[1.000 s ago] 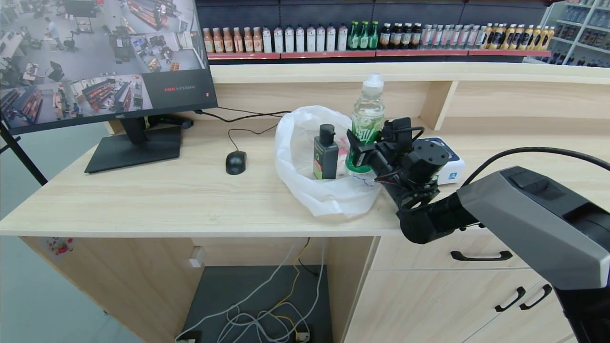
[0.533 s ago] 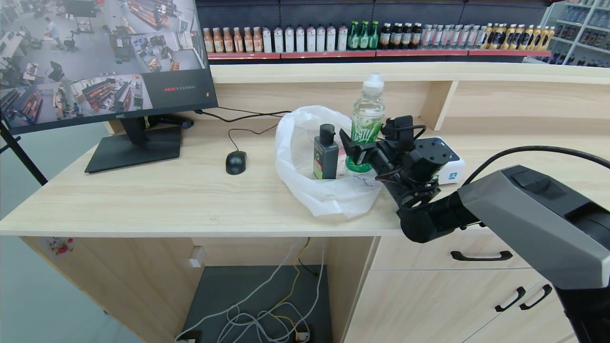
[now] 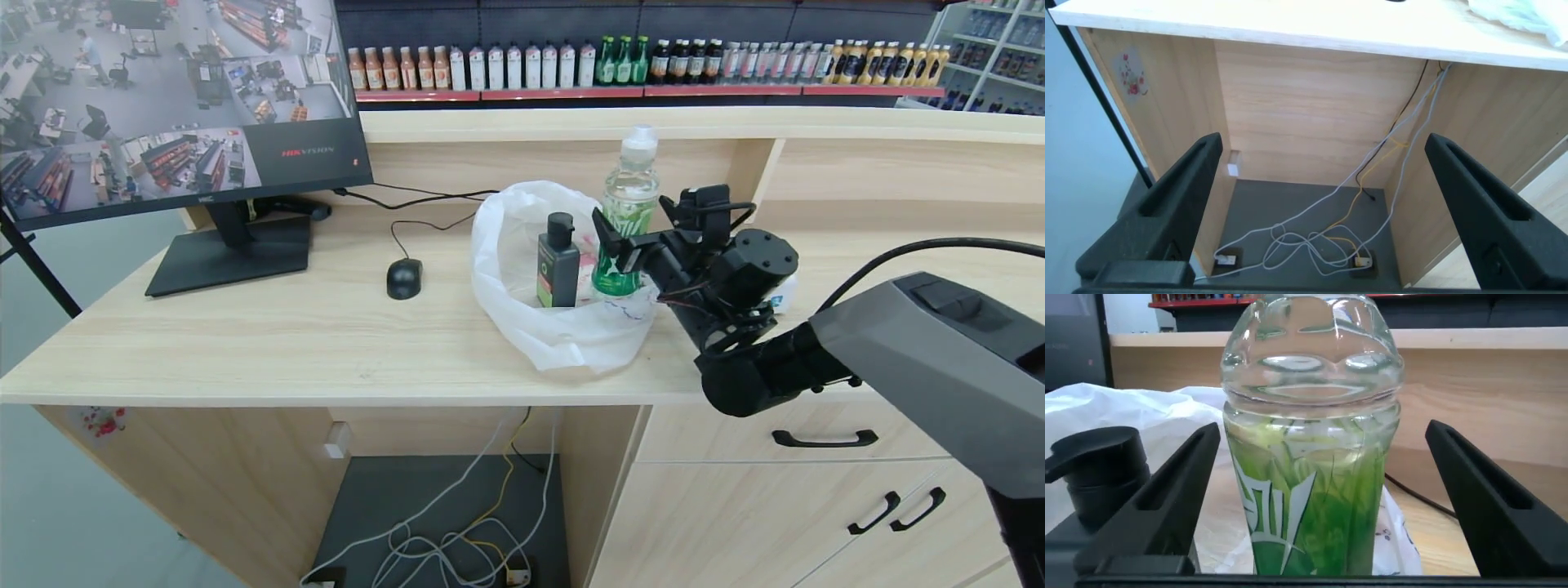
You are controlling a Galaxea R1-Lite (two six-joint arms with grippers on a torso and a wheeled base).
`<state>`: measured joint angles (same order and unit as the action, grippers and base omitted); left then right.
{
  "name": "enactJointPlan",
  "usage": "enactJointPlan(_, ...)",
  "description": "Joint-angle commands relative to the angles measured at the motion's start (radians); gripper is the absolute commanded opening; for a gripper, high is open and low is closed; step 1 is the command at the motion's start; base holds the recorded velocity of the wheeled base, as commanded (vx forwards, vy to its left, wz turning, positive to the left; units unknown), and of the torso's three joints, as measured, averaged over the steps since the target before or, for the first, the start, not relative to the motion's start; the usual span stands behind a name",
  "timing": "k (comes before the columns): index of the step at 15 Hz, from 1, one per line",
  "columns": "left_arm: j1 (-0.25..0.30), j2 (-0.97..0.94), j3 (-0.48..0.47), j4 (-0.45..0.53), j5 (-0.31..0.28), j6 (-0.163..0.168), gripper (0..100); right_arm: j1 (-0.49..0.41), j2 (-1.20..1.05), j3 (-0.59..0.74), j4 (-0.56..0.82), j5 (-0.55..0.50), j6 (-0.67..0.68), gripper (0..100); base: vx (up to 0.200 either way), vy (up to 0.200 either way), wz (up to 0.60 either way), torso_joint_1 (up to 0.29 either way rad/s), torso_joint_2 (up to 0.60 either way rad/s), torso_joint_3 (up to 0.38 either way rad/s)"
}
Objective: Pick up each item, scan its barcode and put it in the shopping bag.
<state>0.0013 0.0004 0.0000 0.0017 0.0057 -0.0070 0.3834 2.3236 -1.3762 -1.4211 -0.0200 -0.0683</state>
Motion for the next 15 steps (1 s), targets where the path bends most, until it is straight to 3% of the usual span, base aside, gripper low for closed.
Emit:
enactJointPlan(1, 0.0, 0.0, 0.0, 0.0, 0.0, -0.002, 100, 0.002, -0.112, 0.151, -0.042, -0.001, -0.004, 100, 0.0, 0.0, 0.0, 0.0, 0.0, 0.0)
enactJointPlan(3, 0.0, 0.0, 0.0, 0.0, 0.0, -0.002, 100, 0.005, -0.19, 0.253, -0.084, -0.001, -0.004, 100, 0.0, 0.0, 0.0, 0.0, 0.0, 0.0)
enactJointPlan(6, 0.0, 0.0, 0.0, 0.0, 0.0, -0.004, 100, 0.005, -0.431, 0.546, -0.15, 0.005, 0.005, 100, 0.0, 0.0, 0.0, 0.0, 0.0, 0.0)
enactJointPlan(9, 0.0, 0.0, 0.0, 0.0, 0.0, -0.002, 100, -0.031, -0.767, 1.008, -0.15, 0.002, 0.064, 100, 0.0, 0.0, 0.0, 0.0, 0.0, 0.0)
enactJointPlan(11, 0.0, 0.0, 0.0, 0.0, 0.0, -0.002, 100, -0.069, -0.915, 1.218, -0.15, 0.002, 0.067, 100, 0.0, 0.0, 0.0, 0.0, 0.0, 0.0)
enactJointPlan(15, 0.0, 0.0, 0.0, 0.0, 0.0, -0.002, 100, -0.069, -1.053, 1.376, -0.15, -0.008, 0.062, 100, 0.0, 0.0, 0.0, 0.0, 0.0, 0.0)
